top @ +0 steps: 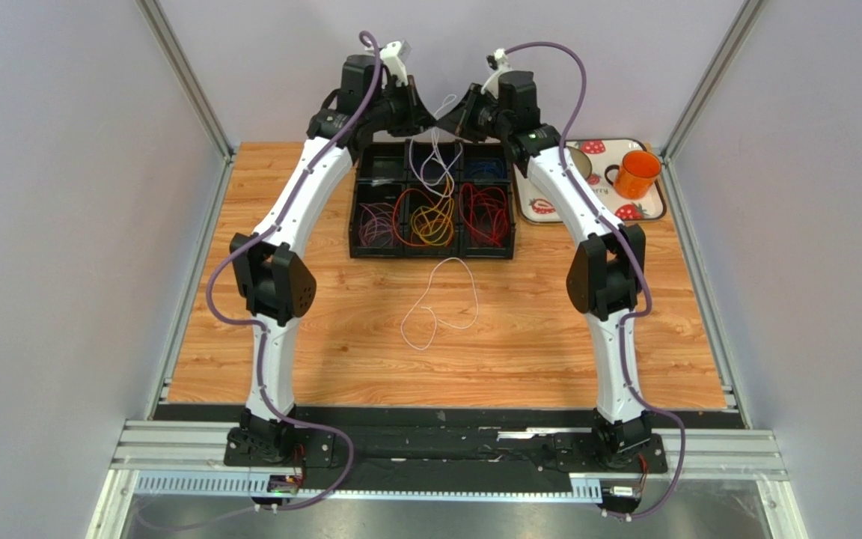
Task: Untangle the cables
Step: Untie the cable, then place the cable in the bin.
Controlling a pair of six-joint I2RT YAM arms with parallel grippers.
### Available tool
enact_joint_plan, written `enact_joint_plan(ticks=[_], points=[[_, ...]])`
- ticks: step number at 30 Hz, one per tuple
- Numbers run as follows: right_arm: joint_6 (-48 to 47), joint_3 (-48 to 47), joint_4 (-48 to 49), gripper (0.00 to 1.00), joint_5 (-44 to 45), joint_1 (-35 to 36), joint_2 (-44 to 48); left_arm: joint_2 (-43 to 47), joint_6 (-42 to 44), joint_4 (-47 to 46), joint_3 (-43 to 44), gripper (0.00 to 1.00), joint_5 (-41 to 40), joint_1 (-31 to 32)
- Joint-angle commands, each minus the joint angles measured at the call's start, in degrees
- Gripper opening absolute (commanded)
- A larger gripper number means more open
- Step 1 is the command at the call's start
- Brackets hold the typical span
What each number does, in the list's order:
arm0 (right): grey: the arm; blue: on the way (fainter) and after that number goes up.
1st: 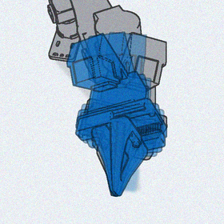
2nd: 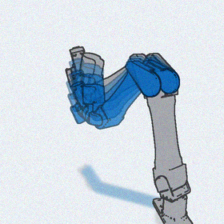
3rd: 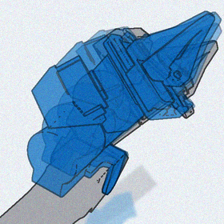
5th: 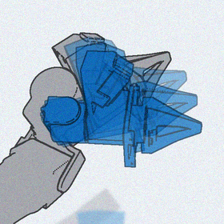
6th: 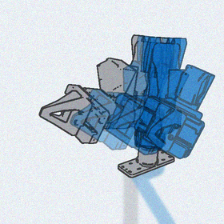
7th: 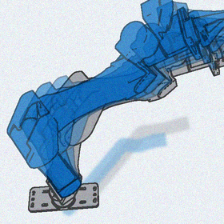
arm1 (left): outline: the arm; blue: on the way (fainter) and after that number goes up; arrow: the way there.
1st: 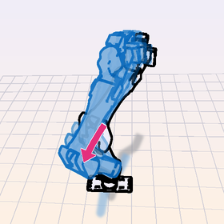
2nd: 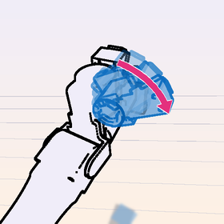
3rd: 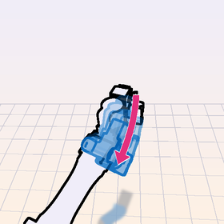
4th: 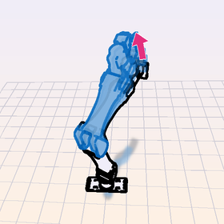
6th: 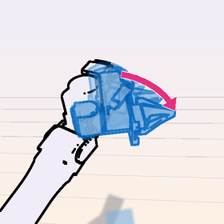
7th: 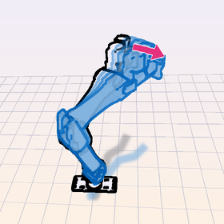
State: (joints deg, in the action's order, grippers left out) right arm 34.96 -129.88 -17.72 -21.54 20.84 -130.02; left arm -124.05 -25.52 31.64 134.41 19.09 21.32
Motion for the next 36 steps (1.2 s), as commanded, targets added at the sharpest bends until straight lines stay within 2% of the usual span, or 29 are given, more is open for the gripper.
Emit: enact_joint_plan(ticks=[1,7,11,17,25,26,27,29,30,32,33,35,36], points=[[3.18,-5.90,13.65,0.00,-3.33,-0.62,-3.65,-3.21,-3.31,-13.42,3.31,0.00,3.93,-0.67],[5.64,-7.48,23.41,0.00,-4.47,-1.77,-8.49,-8.13,-3.75,-20.29,6.03,0.00,2.27,-1.02],[6.17,-13.71,24.48,0.00,-5.09,-2.12,-14.28,-10.86,-3.14,-25.30,6.13,0.00,0.16,-1.02],[6.70,-14.16,28.79,0.00,-4.39,-2.38,-18.51,-14.55,-0.50,-30.75,4.55,0.00,-2.39,-1.02],[7.76,-16.89,27.83,0.00,-4.22,-1.77,-24.23,-17.63,0.12,-31.29,1.48,0.00,-3.80,-1.02],[7.32,-16.89,27.39,0.03,-4.04,-1.59,-24.23,-17.72,0.12,-31.29,1.47,0.00,-3.97,-1.02],[6.71,-16.89,26.69,0.14,-3.86,-1.42,-24.15,-17.81,0.03,-30.68,1.47,0.00,-4.58,-1.02],[4.95,-16.54,24.49,0.26,-3.34,-1.33,-23.62,-17.90,0.03,-30.41,1.38,0.00,-4.94,-1.02],[4.42,-16.37,23.61,0.48,-2.90,-1.24,-23.09,-18.07,-0.06,-30.06,1.56,0.00,-5.46,-1.02],[2.14,-15.40,19.84,0.59,-1.23,-1.33,-21.16,-18.16,-0.23,-29.79,1.91,0.01,-5.99,-1.02],[1.17,-14.70,18.00,0.67,-0.79,-1.24,-20.29,-18.24,-0.23,-29.62,1.91,0.01,-6.34,-1.02],[-1.82,-11.72,14.04,0.71,0.88,-1.24,-16.51,-18.42,-0.50,-28.74,2.35,0.01,-6.78,-1.02],[-3.04,-10.31,12.37,0.80,1.15,-1.24,-15.19,-18.77,-0.67,-28.48,2.61,0.01,-6.70,-1.02]])
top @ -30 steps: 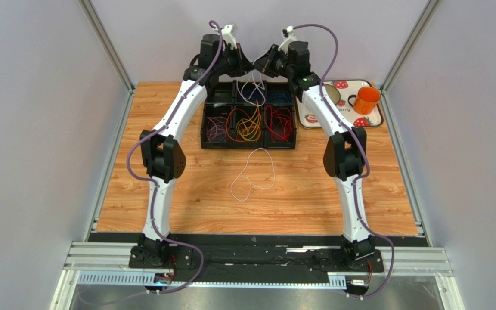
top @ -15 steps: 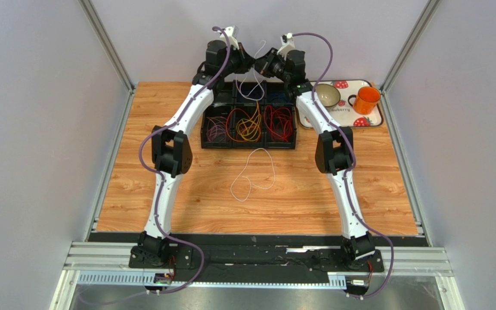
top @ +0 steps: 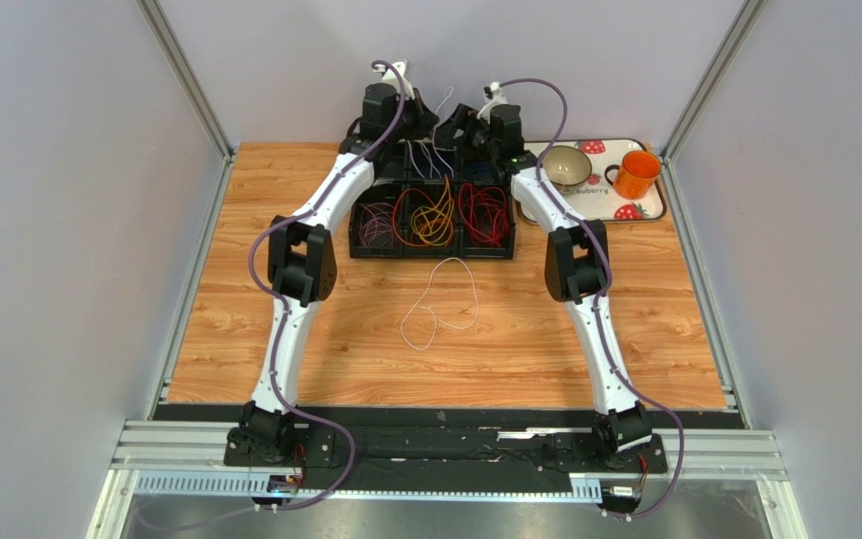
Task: Untangle the cables
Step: Place the cable in the bin.
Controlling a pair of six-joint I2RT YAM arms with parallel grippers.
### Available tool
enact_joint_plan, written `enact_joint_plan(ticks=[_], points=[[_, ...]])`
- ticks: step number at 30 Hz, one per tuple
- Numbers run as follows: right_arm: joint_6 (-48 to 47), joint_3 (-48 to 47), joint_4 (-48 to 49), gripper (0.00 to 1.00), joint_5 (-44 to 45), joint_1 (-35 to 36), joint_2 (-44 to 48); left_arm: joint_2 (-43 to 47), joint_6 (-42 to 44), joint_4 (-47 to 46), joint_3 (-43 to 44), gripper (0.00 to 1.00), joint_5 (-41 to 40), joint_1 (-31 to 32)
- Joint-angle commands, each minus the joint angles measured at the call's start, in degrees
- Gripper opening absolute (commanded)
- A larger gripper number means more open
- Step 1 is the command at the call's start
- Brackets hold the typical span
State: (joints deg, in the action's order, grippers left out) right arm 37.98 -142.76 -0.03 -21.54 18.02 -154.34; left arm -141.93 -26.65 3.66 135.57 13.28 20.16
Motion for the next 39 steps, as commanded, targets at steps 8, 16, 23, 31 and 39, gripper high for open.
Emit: enact_joint_plan(ticks=[8,16,23,31,39], points=[[-12.49,13.73,-14.20,0.80,5.89,1.14,23.46,0.07,0.10,4.92,1.37,0.00,-7.17,0.23],[-11.00,22.95,-22.11,0.76,8.00,0.35,34.63,5.70,1.52,5.56,-5.66,0.00,-11.34,0.14],[-10.29,29.19,-26.68,0.73,8.00,0.09,40.69,6.40,0.90,6.01,-8.04,0.01,-8.21,0.14],[-11.26,35.00,-29.93,0.71,10.28,0.17,46.23,0.42,-1.91,15.15,6.99,0.77,-8.10,0.14],[-10.91,40.89,-33.27,0.71,14.15,0.26,52.12,12.54,-1.29,22.43,1.12,0.92,-13.18,0.05]])
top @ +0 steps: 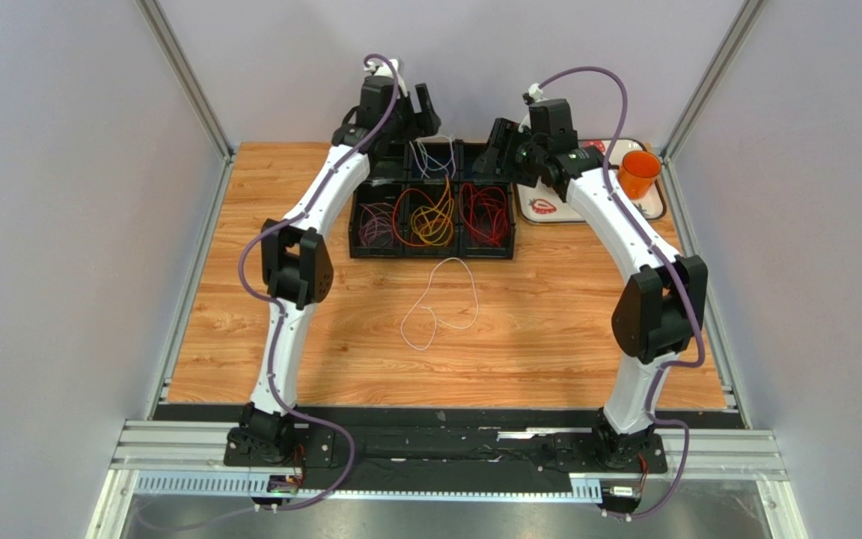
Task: Untangle the cables
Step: Place the cable in the bin.
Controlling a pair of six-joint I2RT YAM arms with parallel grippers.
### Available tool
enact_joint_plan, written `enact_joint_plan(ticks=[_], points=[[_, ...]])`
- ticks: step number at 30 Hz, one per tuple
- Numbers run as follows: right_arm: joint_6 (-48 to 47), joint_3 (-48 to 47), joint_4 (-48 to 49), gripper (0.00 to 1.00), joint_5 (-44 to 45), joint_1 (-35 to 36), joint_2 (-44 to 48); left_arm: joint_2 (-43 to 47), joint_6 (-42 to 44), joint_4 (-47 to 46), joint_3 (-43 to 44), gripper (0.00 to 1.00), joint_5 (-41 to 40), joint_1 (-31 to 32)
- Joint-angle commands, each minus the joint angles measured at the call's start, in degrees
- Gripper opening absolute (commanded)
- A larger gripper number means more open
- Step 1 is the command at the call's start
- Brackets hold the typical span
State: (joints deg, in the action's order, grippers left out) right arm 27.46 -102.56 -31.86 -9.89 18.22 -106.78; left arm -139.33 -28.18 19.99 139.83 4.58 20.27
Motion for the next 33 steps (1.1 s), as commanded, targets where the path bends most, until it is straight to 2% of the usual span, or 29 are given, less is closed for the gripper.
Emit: enact_joint_plan(ticks=[1,7,8,14,16,19,20,22,25,33], points=[[-0.48,1.05,-2.24,0.71,2.51,0.06,5.00,11.52,-0.37,9.25,-4.46,0.93,-5.97,-0.23],[-1.27,6.92,-6.29,0.70,4.35,3.13,10.01,25.23,-0.03,19.11,-19.83,0.93,-10.19,-1.11],[-1.45,7.90,-6.81,0.70,4.88,4.71,11.32,29.33,0.06,19.56,-25.17,0.93,-10.64,-1.11],[-3.12,15.27,-8.92,0.71,9.10,12.10,13.88,42.44,2.08,24.39,-41.61,0.91,-9.42,-1.11],[-3.29,17.12,-8.84,0.71,9.71,13.68,14.14,45.79,1.64,23.53,-47.08,0.87,-7.41,-1.03],[-3.12,20.47,-8.40,0.71,12.08,16.06,14.23,51.86,0.50,20.80,-61.29,0.80,-5.46,0.11],[-2.42,21.08,-8.75,0.71,12.35,16.06,14.49,54.05,0.41,20.71,-62.91,0.79,-6.42,1.25],[-1.98,23.37,-8.57,0.73,14.19,16.06,16.24,56.17,2.07,20.27,-66.16,0.79,-10.18,6.32],[-1.63,27.85,-7.43,0.76,16.83,15.71,19.58,56.71,2.52,17.64,-69.15,0.79,-11.35,11.52],[1.45,38.92,-5.15,0.79,21.05,14.48,28.90,50.13,0.06,1.48,-74.35,0.75,-7.31,15.58]])
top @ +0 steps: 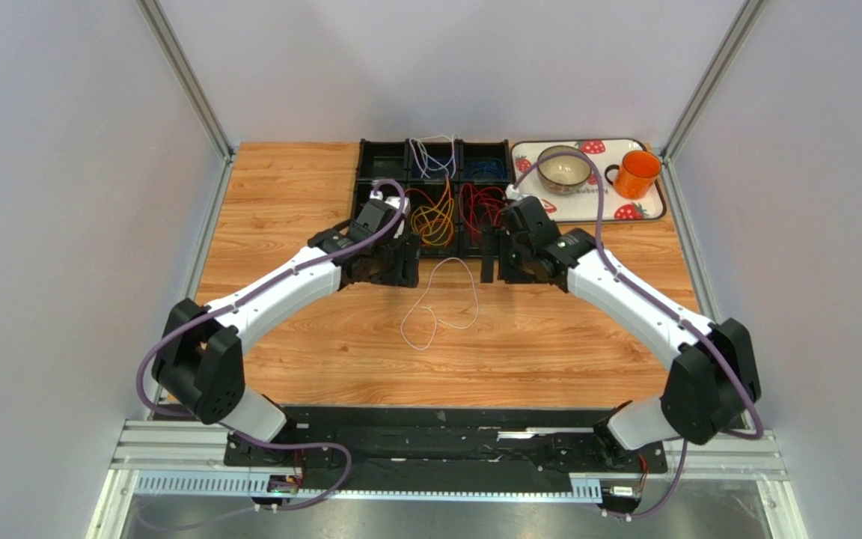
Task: Untangle the cables
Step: Place the cable in the bin, then pick up the cable at the center of the board.
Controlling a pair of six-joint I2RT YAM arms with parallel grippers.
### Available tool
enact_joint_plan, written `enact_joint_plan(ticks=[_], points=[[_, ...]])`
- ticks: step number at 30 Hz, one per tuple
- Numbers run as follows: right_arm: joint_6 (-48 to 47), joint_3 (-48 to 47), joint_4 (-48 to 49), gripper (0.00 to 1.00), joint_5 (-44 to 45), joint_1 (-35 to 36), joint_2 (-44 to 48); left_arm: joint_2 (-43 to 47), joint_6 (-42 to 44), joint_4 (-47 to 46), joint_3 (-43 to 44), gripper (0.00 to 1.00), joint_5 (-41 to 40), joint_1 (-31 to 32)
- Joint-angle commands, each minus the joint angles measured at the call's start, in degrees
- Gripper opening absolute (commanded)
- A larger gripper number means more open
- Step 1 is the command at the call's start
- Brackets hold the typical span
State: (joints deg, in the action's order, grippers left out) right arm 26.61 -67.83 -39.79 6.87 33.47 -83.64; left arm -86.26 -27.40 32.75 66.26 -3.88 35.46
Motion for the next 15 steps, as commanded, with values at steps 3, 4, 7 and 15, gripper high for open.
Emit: enact_joint_plan(ticks=[3,4,7,15], points=[[4.15,10.42,5.33,0.80,5.95,-2.01,11.64,-5.14,-0.73,-16.12,-2.18,0.75,2.29,0.92],[4.41,12.27,6.99,0.81,6.22,-2.62,14.61,-6.28,-0.81,-16.66,-2.10,0.75,2.38,1.18],[3.98,17.46,9.55,0.82,6.84,-2.97,18.59,-9.00,-0.46,-16.85,-0.70,0.75,0.98,1.63],[2.57,20.11,11.31,0.82,4.64,-3.24,16.32,-13.14,1.30,-20.36,-0.08,0.77,-0.07,1.89]])
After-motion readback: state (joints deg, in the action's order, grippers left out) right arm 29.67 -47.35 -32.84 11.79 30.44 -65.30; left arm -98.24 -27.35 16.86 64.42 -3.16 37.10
